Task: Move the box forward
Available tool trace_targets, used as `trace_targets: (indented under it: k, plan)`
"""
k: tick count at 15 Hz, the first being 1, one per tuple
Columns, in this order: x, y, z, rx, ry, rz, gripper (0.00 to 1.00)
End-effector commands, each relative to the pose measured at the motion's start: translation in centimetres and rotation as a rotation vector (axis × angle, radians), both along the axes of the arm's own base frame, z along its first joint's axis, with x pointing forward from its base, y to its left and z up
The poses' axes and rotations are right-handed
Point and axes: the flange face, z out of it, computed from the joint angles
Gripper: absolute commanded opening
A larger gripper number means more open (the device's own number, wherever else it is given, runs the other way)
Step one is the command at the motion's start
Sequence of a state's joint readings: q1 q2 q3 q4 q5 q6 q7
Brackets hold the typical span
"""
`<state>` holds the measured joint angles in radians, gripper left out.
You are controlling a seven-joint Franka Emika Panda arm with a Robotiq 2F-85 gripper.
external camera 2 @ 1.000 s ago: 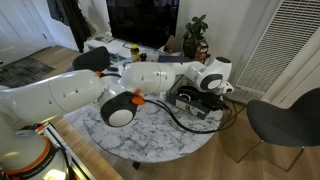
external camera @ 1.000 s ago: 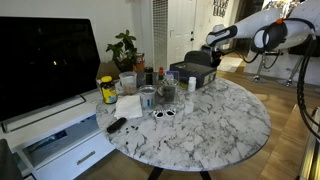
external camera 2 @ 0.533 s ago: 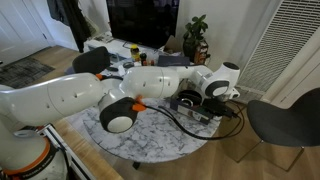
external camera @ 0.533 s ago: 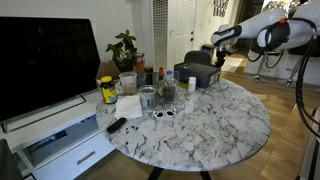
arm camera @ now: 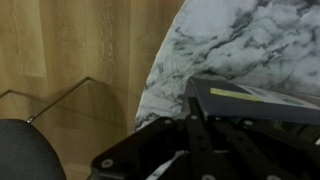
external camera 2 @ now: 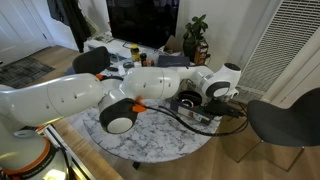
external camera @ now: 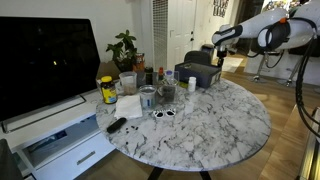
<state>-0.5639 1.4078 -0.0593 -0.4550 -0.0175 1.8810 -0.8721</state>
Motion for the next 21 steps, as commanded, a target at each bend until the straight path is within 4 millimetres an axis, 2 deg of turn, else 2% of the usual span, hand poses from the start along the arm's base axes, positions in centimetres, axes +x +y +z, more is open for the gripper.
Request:
trace_targets:
  k: [1,2,10,14,21]
  plan:
    - [-0.6,-0.7,-0.5,0.010,0.011,0.096,0.01]
    - [0.0,0.0,0.1,0.001,0.004,0.046,0.03]
    - [-0.1,0.0,0.0,-0.005,0.022,0.075,0.01]
    - [-0.3,0.0,-1.2,-0.030,0.064,0.214,0.01]
    - [-2.0,-2.1,-2.4,-0.007,0.102,0.512,0.01]
